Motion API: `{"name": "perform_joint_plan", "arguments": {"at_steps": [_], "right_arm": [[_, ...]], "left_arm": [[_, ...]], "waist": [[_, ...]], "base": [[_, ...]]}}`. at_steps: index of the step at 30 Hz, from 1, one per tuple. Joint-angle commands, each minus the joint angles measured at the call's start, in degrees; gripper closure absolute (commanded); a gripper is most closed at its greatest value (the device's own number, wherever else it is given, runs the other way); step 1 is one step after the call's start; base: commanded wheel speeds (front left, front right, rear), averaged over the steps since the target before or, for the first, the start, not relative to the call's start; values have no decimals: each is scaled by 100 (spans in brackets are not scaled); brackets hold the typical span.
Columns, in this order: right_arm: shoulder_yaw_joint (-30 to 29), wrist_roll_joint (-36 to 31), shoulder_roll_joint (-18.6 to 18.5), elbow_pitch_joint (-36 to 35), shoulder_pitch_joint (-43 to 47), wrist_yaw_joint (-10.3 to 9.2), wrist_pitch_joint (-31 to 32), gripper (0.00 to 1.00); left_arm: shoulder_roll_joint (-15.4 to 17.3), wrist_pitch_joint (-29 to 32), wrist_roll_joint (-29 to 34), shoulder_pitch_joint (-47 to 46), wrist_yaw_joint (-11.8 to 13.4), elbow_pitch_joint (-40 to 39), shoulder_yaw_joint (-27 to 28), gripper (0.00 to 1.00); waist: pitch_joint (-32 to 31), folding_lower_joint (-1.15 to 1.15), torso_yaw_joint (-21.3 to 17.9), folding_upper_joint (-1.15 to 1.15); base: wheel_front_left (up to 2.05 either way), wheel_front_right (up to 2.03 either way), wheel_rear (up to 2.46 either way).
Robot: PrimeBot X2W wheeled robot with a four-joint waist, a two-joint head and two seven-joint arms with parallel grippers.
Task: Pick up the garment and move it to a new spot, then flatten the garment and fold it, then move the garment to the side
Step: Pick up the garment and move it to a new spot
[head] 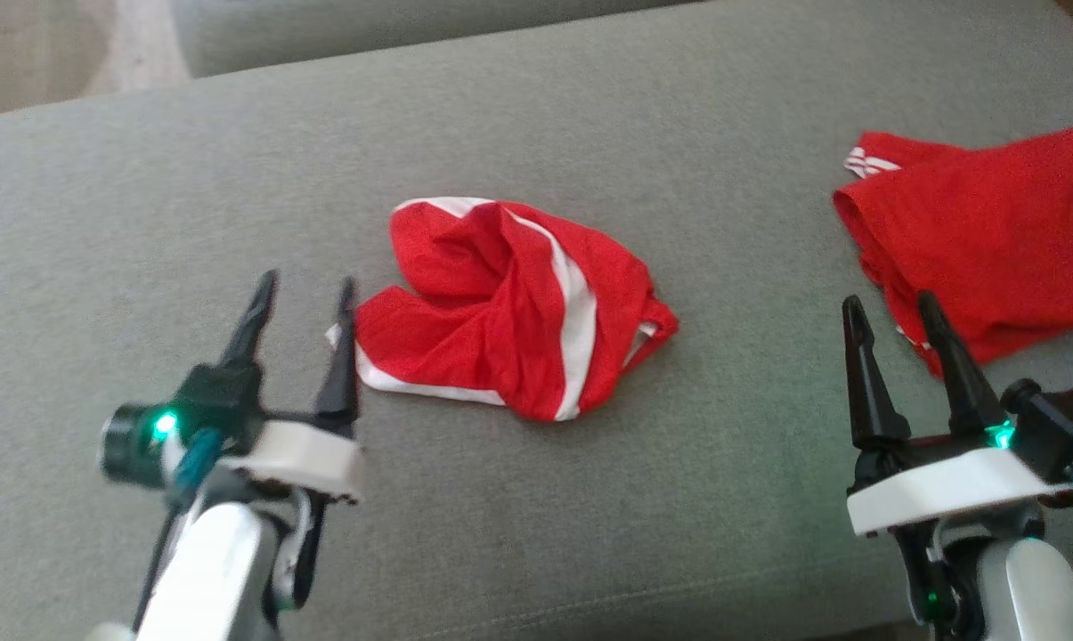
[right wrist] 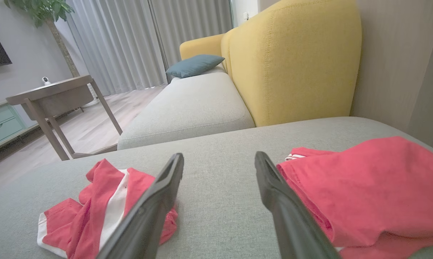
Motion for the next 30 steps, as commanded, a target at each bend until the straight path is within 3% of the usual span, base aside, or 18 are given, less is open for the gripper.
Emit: {"name": "perform_joint_plan", "arguments": {"at_steps": [1,12,30], "right_arm": [[98,-42,-23,-235,-32,37,38,0],[33,-109,-23,-310,242,37,218,0],[67,-255,-23,-500,583,37,555,0]], "left_arm": [[168,-73,-39,-58,93,-255,314,0],[451,-53,-178,632,292,-543,570,0],[494,-25,-244,1212,451,-715,494,0]], "waist": [[-123,0,168,0],[-413,0,419,0],[-790,0,572,0]], "base": [[0,0,0],[0,0,0],[0,0,0]]}}
